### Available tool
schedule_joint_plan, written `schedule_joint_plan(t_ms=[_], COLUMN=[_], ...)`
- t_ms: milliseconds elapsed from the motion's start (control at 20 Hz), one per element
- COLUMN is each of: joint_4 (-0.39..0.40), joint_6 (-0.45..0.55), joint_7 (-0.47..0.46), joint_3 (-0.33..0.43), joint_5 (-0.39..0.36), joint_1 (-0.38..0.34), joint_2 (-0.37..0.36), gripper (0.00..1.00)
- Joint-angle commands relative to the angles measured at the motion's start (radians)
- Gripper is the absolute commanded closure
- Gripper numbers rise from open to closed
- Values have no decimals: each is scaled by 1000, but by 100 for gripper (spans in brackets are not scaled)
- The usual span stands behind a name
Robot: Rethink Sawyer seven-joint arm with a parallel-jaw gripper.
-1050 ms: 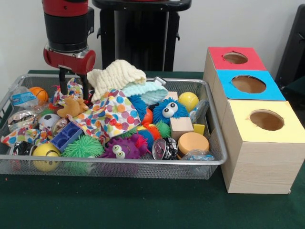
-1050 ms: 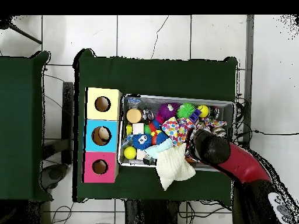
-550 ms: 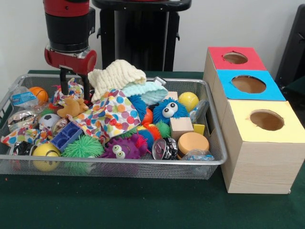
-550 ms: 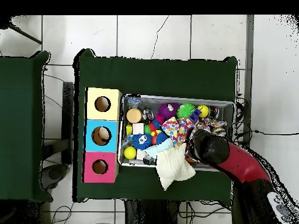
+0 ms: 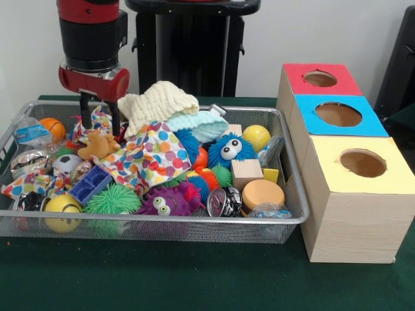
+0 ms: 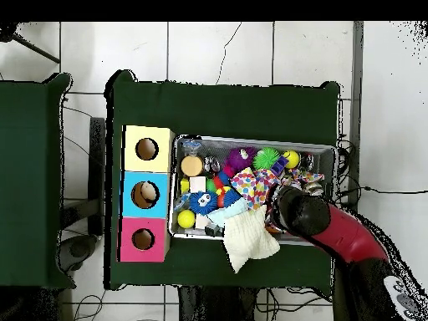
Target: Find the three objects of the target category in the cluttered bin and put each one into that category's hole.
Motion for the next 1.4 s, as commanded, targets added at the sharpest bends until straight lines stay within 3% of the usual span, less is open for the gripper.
schedule_joint_plan(t_ms=[50, 1400], joint_4=[-29, -15], joint_6=[-32, -51], joint_7=[90, 78], joint_3=[41, 74], joint_5=[-30, -30], joint_1=[-22, -82], joint_2=[73, 97], gripper=[0, 0])
